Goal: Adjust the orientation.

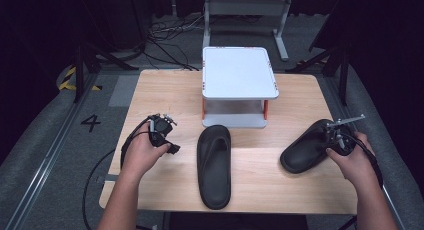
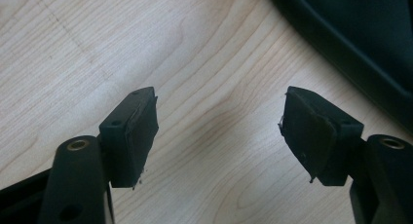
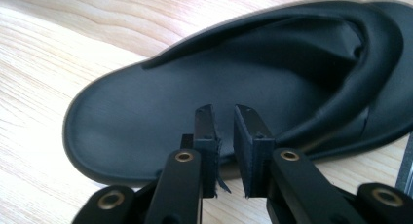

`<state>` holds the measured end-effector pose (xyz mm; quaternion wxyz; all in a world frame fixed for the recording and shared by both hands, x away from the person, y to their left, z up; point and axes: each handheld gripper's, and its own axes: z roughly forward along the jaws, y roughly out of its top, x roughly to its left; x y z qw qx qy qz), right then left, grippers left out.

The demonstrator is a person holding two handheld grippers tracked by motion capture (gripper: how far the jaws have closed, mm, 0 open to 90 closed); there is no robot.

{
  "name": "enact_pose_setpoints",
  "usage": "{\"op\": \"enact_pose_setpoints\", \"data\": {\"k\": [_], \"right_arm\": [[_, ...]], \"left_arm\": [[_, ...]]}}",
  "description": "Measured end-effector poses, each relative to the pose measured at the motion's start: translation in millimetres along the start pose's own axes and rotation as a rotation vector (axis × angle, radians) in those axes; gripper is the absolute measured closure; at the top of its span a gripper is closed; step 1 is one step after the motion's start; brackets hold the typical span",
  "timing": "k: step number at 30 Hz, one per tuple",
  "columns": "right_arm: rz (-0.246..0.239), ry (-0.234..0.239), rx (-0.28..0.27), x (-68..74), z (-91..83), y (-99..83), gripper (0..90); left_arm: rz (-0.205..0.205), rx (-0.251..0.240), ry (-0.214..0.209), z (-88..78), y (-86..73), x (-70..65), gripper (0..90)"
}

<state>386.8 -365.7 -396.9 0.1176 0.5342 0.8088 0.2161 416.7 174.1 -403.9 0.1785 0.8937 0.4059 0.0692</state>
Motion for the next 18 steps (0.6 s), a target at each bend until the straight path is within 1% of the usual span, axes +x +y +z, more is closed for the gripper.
{"op": "enact_pose_setpoints", "data": {"k": [1,2,4,5,6,7,8,10,11,12,14,17,18], "right_arm": [[0.005,0.001,-0.004,-0.8,-0.8,-0.3,78.2],[0.009,0.007,-0.020,-2.8,-2.5,-0.3,75.8],[0.029,0.012,-0.060,-8.4,-7.2,-0.2,63.8],[0.044,0.011,-0.093,-13.6,-10.1,-0.4,56.3],[0.044,0.011,-0.093,-13.6,-10.1,-0.4,56.3],[0.069,-0.008,-0.112,-21.5,-12.7,-1.3,50.4],[0.087,-0.035,-0.107,-28.7,-13.6,-2.2,48.3],[0.122,-0.063,-0.096,-38.1,-12.1,-3.7,47.5],[0.138,-0.059,-0.094,-41.8,-10.2,-4.1,46.7],[0.154,-0.049,-0.091,-46.0,-6.6,-4.4,46.3],[0.191,-0.023,-0.065,-50.2,0.4,-3.5,46.1],[0.206,-0.010,-0.033,-52.6,12.5,-1.6,46.1],[0.211,-0.006,-0.022,-52.6,15.5,-1.1,44.5]], "left_arm": [[0.000,-0.001,0.001,-0.1,0.1,0.2,30.2],[-0.003,-0.001,0.002,-0.1,0.0,0.3,30.2],[-0.001,0.000,0.004,0.4,-0.8,1.3,30.2],[-0.003,0.001,0.003,0.5,-1.6,1.5,30.1],[-0.003,0.001,0.003,0.5,-1.6,1.5,30.1],[-0.004,0.005,0.004,0.3,-2.7,1.6,30.1],[-0.008,0.005,0.004,0.3,-3.4,1.5,30.1],[-0.010,0.008,0.007,0.2,-5.7,1.8,30.1],[-0.016,0.014,0.009,0.3,-7.2,1.6,30.1],[-0.013,0.017,0.009,0.4,-8.7,1.7,30.1],[-0.017,0.016,0.010,0.3,-11.4,1.7,30.0],[-0.013,0.024,0.012,-1.1,-16.2,1.9,30.0],[-0.016,0.028,0.009,-1.9,-18.0,1.5,30.0]]}}
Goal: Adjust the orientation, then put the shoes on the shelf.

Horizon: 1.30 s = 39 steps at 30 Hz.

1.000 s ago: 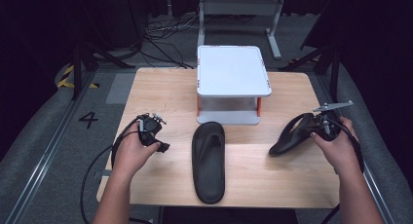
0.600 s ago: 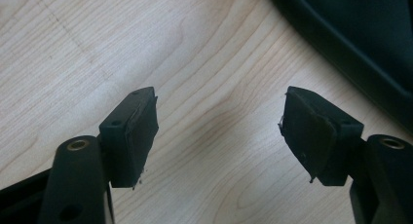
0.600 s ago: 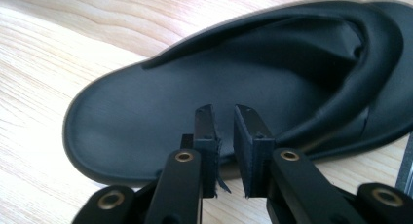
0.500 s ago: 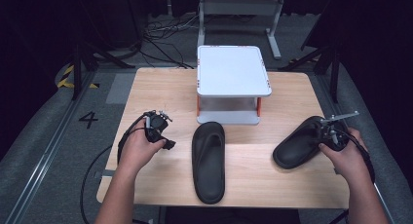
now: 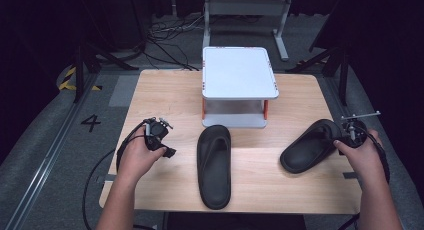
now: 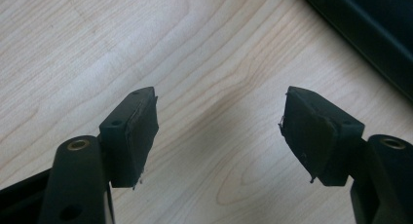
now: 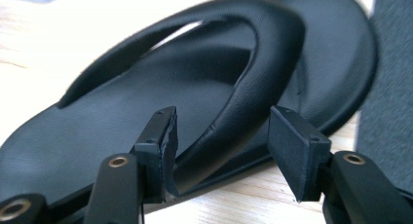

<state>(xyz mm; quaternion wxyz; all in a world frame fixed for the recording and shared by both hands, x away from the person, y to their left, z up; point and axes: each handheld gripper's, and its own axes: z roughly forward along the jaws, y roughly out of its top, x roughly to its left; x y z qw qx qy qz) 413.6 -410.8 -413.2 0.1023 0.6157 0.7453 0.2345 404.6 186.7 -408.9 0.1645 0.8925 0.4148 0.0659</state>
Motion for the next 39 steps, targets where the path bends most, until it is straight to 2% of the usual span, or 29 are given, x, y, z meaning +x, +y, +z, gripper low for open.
{"op": "enact_pose_setpoints", "data": {"k": [2,4,9,13,19,23,26,29,34,35,36,38,39], "right_arm": [[0.012,-0.018,0.018,-0.4,5.8,1.0,43.5],[0.040,-0.008,0.027,-1.5,10.1,1.1,44.5],[0.110,0.052,0.043,-6.1,23.5,-0.8,48.2],[0.138,0.043,0.027,-4.5,20.8,0.6,55.8],[0.183,0.095,-0.016,4.9,11.7,2.8,66.3],[0.150,0.109,-0.052,21.4,1.1,5.3,67.9],[0.104,0.108,-0.071,38.2,-6.4,6.7,68.1],[0.066,0.144,-0.095,56.6,-12.3,7.3,68.1],[0.019,0.218,-0.091,87.6,-13.2,10.0,68.1],[0.019,0.218,-0.091,87.6,-13.2,10.0,68.1],[0.006,0.235,-0.084,101.0,-10.1,12.4,68.1],[0.003,0.238,-0.081,105.3,-8.4,13.1,68.1],[0.000,0.238,-0.074,112.3,-5.3,14.3,68.1]], "left_arm": [[0.010,-0.002,0.002,-1.5,-3.3,0.4,30.0],[0.011,-0.001,0.008,-2.8,-5.3,0.4,30.0],[0.007,0.002,0.010,-3.9,-8.0,1.3,30.0],[0.006,0.009,0.007,-2.1,-6.6,0.8,30.0],[0.020,0.006,0.010,-0.9,-3.1,-0.2,29.8],[0.017,0.001,0.013,-1.5,-0.9,0.4,30.0],[0.021,-0.001,0.014,-1.9,1.7,0.4,30.1],[0.026,-0.004,0.011,-1.2,5.0,-0.3,30.2],[0.033,0.002,0.011,1.1,6.7,-1.1,30.2],[0.033,0.002,0.011,1.1,6.7,-1.1,30.3],[0.031,0.006,0.016,1.2,5.7,-1.5,30.3],[0.026,0.003,0.014,1.4,4.8,-1.7,30.3],[0.027,0.005,0.016,1.3,4.3,-2.0,30.3]]}}
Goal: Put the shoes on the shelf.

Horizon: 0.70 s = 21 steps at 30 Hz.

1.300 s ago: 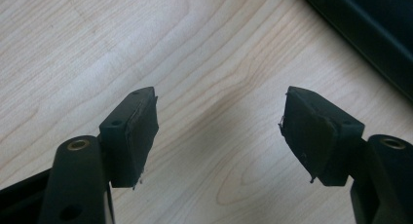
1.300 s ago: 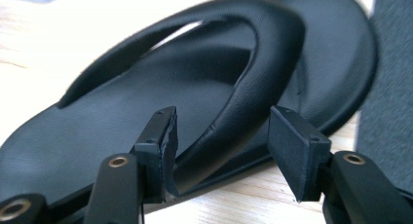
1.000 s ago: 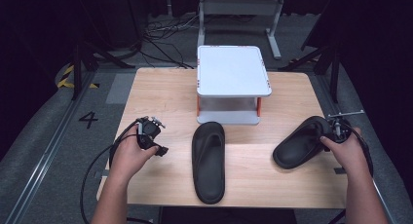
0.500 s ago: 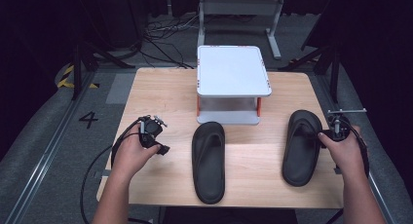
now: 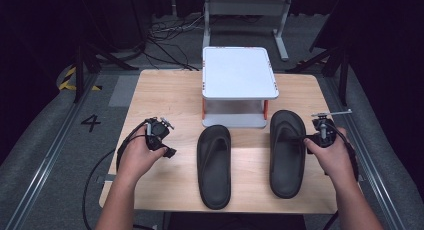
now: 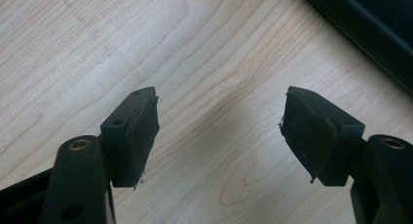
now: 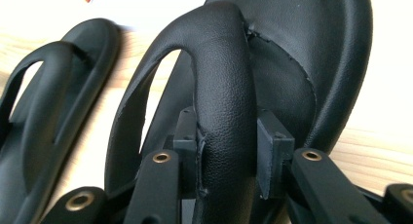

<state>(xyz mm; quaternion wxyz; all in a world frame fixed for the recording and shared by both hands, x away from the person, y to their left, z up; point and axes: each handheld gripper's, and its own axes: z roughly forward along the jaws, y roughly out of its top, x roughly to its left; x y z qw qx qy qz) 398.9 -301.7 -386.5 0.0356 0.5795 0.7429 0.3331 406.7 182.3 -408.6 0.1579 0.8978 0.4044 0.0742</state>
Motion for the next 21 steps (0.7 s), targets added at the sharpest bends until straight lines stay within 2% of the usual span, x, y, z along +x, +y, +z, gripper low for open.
{"op": "enact_pose_setpoints", "data": {"k": [1,2,3,5,8,12,14,17,19,21], "right_arm": [[-0.007,0.006,0.013,8.7,8.0,1.3,68.1],[-0.007,0.006,0.013,8.7,8.0,1.3,68.1],[-0.020,0.017,0.028,16.8,16.3,2.3,68.1],[-0.030,0.032,0.040,24.4,24.5,2.9,68.1],[-0.031,0.053,0.054,32.0,31.8,3.7,68.1],[-0.028,0.097,0.084,50.9,48.4,5.8,68.1],[-0.040,0.096,0.104,58.2,57.5,5.7,68.0],[-0.051,0.093,0.127,64.6,64.4,3.9,68.0],[-0.049,0.123,0.150,68.0,71.2,1.7,68.0],[-0.049,0.124,0.165,70.5,76.3,-0.3,67.9]], "left_arm": [[0.001,0.001,-0.004,0.4,-0.5,-0.3,30.3],[0.001,0.003,-0.004,0.8,-0.8,-0.7,30.3],[-0.002,0.007,-0.001,1.4,-1.4,-1.1,30.4],[0.001,0.010,0.000,1.7,-1.8,-1.2,30.4],[-0.001,0.017,-0.001,3.1,-3.9,-1.9,30.4],[-0.005,0.018,0.001,3.0,-5.7,-2.6,30.4],[-0.008,0.021,0.002,3.2,-6.4,-3.2,30.3],[0.000,0.019,0.003,2.9,-6.9,-2.6,30.3],[-0.005,0.019,0.003,2.9,-7.2,-2.7,30.4],[-0.004,0.017,0.002,3.2,-6.6,-2.8,30.4]]}}
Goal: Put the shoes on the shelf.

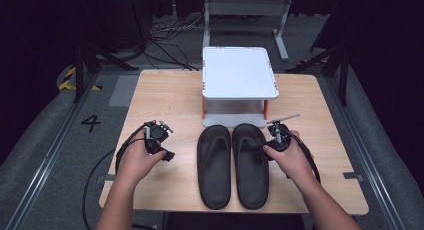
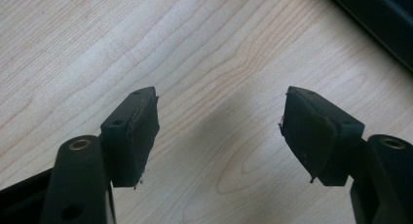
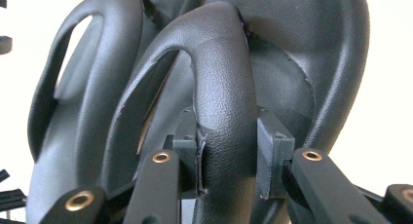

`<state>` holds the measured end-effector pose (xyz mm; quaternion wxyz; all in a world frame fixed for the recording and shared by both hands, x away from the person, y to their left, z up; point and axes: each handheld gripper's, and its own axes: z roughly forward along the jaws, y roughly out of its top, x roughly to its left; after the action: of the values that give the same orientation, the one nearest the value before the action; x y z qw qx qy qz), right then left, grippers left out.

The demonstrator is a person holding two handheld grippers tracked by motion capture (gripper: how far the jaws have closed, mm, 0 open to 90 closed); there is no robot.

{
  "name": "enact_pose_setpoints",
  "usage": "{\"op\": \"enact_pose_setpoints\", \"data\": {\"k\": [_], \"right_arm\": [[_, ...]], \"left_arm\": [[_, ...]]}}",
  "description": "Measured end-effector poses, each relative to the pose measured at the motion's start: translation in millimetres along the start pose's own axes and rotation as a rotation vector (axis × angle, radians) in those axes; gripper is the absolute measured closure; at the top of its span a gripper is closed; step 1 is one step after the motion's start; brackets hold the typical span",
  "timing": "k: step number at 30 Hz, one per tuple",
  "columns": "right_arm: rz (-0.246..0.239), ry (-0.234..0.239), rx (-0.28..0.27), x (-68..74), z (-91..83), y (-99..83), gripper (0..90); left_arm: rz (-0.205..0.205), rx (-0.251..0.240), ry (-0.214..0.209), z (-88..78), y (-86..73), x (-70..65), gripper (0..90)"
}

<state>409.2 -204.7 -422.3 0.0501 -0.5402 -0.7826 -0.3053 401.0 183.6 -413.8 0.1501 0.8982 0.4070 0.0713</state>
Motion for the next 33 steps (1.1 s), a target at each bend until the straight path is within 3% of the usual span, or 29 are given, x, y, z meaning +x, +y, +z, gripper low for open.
{"op": "enact_pose_setpoints", "data": {"k": [4,6,10,13,16,21,26,27,29,33], "right_arm": [[-0.028,-0.036,0.005,1.1,6.3,-2.4,66.6],[-0.050,-0.048,-0.008,-0.4,5.3,-3.6,60.0],[-0.096,-0.037,-0.076,-1.4,-8.9,-7.3,55.3],[-0.116,-0.057,-0.096,-2.4,-25.1,-12.2,57.5],[-0.093,-0.096,-0.070,-10.3,-34.4,-19.2,63.8],[-0.062,-0.229,0.062,-23.3,-30.1,-30.2,78.5],[-0.065,-0.211,0.165,-20.4,-9.9,-34.8,79.3],[-0.063,-0.197,0.174,-18.1,-5.8,-35.8,81.8],[-0.074,-0.228,0.175,-12.1,-3.5,-36.8,80.3],[-0.063,-0.185,0.202,-7.4,-1.5,-37.8,78.1]], "left_arm": [[0.009,0.004,-0.002,1.3,2.2,-1.7,30.4],[0.009,0.011,0.000,1.7,3.4,-2.8,30.4],[0.025,0.013,-0.003,2.9,6.6,-3.7,30.3],[0.032,0.020,-0.006,4.3,9.4,-6.5,30.3],[0.050,0.033,-0.023,8.0,11.3,-10.7,33.5],[0.058,0.037,-0.030,9.4,14.3,-14.1,34.6],[0.059,0.037,-0.030,9.4,14.4,-14.1,34.5],[0.060,0.036,-0.029,9.3,14.2,-14.0,34.5],[0.060,0.035,-0.031,9.5,14.2,-14.2,34.5],[0.063,0.039,-0.035,10.1,14.3,-14.6,34.5]]}}
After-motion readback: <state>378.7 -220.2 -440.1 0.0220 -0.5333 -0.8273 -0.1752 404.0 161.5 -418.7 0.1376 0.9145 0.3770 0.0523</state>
